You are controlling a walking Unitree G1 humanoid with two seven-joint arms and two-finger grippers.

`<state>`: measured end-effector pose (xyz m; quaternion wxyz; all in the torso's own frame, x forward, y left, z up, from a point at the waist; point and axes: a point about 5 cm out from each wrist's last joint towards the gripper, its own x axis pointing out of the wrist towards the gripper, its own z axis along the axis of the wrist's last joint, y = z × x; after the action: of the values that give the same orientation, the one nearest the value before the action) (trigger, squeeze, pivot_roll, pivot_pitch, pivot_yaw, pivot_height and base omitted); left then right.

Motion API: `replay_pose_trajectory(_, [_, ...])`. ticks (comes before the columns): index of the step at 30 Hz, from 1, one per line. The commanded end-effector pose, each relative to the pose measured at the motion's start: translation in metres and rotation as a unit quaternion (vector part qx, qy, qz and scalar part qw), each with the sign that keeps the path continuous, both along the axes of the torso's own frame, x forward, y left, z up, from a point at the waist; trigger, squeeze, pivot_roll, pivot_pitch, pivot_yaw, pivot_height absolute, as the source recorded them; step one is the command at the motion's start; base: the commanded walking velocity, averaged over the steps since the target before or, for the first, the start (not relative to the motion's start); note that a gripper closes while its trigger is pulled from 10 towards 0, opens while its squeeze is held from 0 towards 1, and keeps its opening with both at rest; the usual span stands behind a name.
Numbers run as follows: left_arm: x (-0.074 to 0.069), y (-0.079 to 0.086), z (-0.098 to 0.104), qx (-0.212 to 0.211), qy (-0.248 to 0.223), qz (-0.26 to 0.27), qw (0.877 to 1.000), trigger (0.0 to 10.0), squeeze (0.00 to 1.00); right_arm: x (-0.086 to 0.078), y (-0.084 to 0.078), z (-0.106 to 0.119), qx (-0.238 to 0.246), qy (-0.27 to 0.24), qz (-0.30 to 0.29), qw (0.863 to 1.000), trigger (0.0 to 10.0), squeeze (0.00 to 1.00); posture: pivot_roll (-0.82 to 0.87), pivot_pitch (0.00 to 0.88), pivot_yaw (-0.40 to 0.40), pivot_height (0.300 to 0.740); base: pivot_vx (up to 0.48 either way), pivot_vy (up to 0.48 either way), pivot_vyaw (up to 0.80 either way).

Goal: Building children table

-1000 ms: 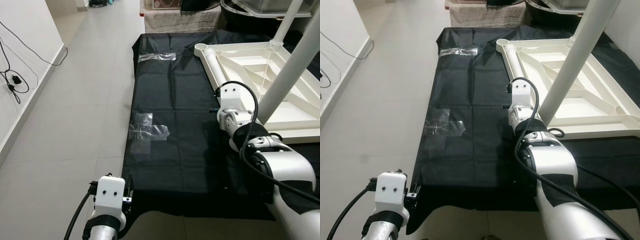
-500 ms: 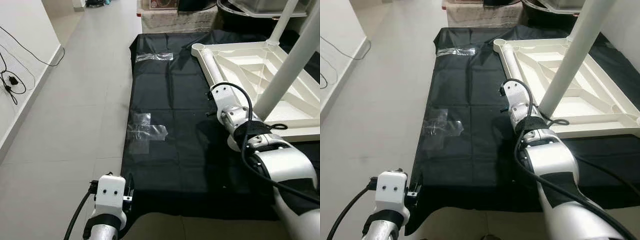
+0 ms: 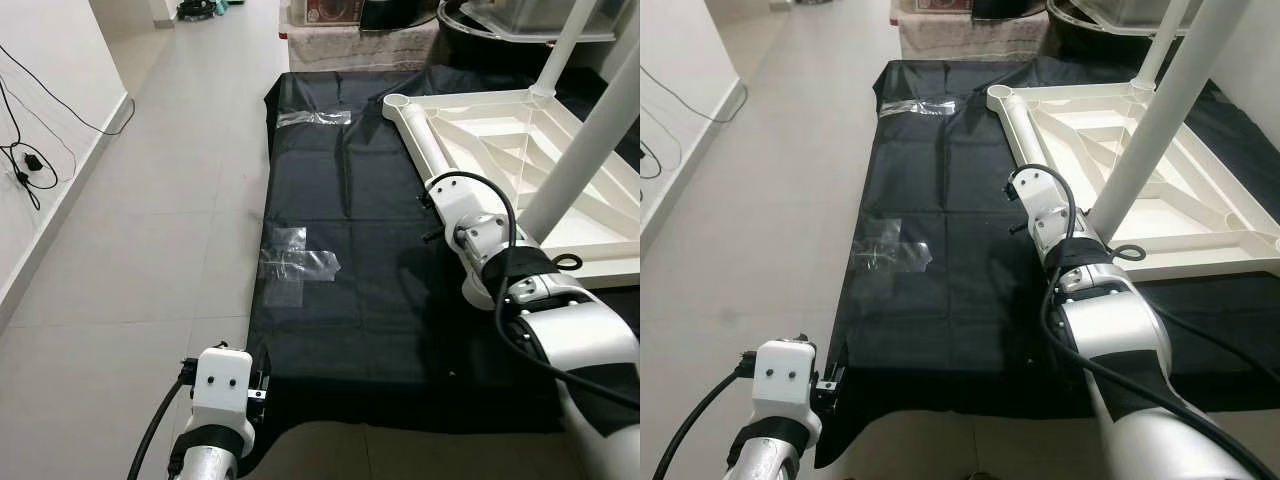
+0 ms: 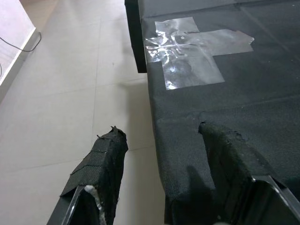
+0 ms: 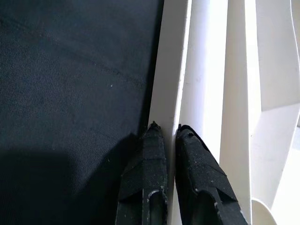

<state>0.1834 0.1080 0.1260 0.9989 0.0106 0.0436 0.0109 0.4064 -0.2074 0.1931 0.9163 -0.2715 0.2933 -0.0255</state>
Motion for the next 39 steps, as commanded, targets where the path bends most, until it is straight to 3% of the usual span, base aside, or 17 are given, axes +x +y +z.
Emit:
replay_pose_trajectory(1, [-0.002, -0.023, 0.007, -0.042, -0.008, -0.024, 0.999, 10.0, 0.00, -0.016, 0.002, -0.042, 0.038, 0.107, 0.031, 0.993, 0.0, 0.00, -0.06, 0.164, -0.004, 0.740, 0.000, 0.000, 0.00])
replay_pose_trajectory(8, [-0.002, -0.022, 0.006, -0.041, -0.009, -0.025, 0.999, 10.0, 0.00, -0.028, -0.019, -0.051, 0.008, 0.186, 0.093, 0.978, 0.0, 0.00, -0.07, 0.149, -0.004, 0.740, 0.000, 0.000, 0.00])
replay_pose_trajectory(14, [-0.001, -0.022, 0.005, -0.040, -0.009, -0.026, 0.999, 10.0, 0.00, -0.038, -0.038, -0.055, -0.019, 0.246, 0.163, 0.955, 0.0, 0.00, -0.07, 0.141, 0.001, 0.740, 0.000, 0.000, 0.00])
replay_pose_trajectory(18, [-0.001, -0.021, 0.005, -0.038, -0.009, -0.028, 0.999, 10.0, 0.00, -0.049, -0.051, -0.058, -0.043, 0.293, 0.254, 0.921, 0.0, 0.00, -0.07, 0.132, 0.007, 0.740, 0.000, 0.000, 0.00])
replay_pose_trajectory(19, [-0.001, -0.021, 0.005, -0.038, -0.009, -0.028, 0.999, 10.0, 0.00, -0.049, -0.051, -0.058, -0.043, 0.293, 0.254, 0.921, 0.0, 0.00, -0.07, 0.132, 0.007, 0.740, 0.000, 0.000, 0.00])
replay_pose_trajectory(22, [-0.001, -0.021, 0.004, -0.037, -0.009, -0.030, 0.999, 10.0, 0.00, -0.065, -0.055, -0.061, -0.018, 0.347, 0.330, 0.878, 0.0, 0.00, -0.07, 0.128, 0.012, 0.740, 0.000, 0.000, 0.00])
replay_pose_trajectory(23, [-0.001, -0.021, 0.004, -0.037, -0.009, -0.030, 0.999, 10.0, 0.00, -0.065, -0.055, -0.061, -0.018, 0.347, 0.330, 0.878, 0.0, 0.00, -0.07, 0.128, 0.012, 0.740, 0.000, 0.000, 0.00])
replay_pose_trajectory(24, [-0.001, -0.020, 0.004, -0.036, -0.009, -0.030, 0.999, 10.0, 0.00, -0.070, -0.056, -0.062, -0.017, 0.352, 0.364, 0.862, 0.0, 0.00, -0.07, 0.128, 0.012, 0.740, 0.000, 0.000, 0.00])
replay_pose_trajectory(25, [-0.001, -0.020, 0.004, -0.036, -0.009, -0.030, 0.999, 10.0, 0.00, -0.070, -0.056, -0.062, -0.017, 0.352, 0.364, 0.862, 0.0, 0.00, -0.07, 0.128, 0.012, 0.740, 0.000, 0.000, 0.00])
replay_pose_trajectory(27, [-0.001, -0.020, 0.003, -0.035, -0.009, -0.032, 0.999, 10.0, 0.00, -0.082, -0.058, -0.065, -0.036, 0.363, 0.423, 0.830, 0.0, 0.00, -0.07, 0.124, 0.013, 0.740, 0.000, 0.000, 0.00])
replay_pose_trajectory(31, [-0.001, -0.020, 0.003, -0.035, -0.009, -0.032, 0.999, 10.0, 0.00, -0.083, -0.059, -0.065, -0.041, 0.365, 0.426, 0.827, 0.0, 0.00, -0.07, 0.124, 0.013, 0.740, 0.000, 0.000, 0.00])
replay_pose_trajectory(32, [-0.001, -0.020, 0.003, -0.034, -0.009, -0.033, 0.999, 10.0, 0.00, -0.084, -0.059, -0.065, -0.046, 0.366, 0.436, 0.821, 0.0, 0.00, -0.06, 0.122, 0.012, 0.740, 0.000, 0.000, 0.00])
replay_pose_trajectory(39, [0.000, -0.019, 0.003, -0.033, -0.009, -0.032, 0.999, 10.0, 0.00, -0.075, -0.047, -0.059, -0.028, 0.313, 0.458, 0.831, 0.1, 0.00, -0.06, 0.121, 0.012, 0.740, 0.000, 0.000, 0.00])
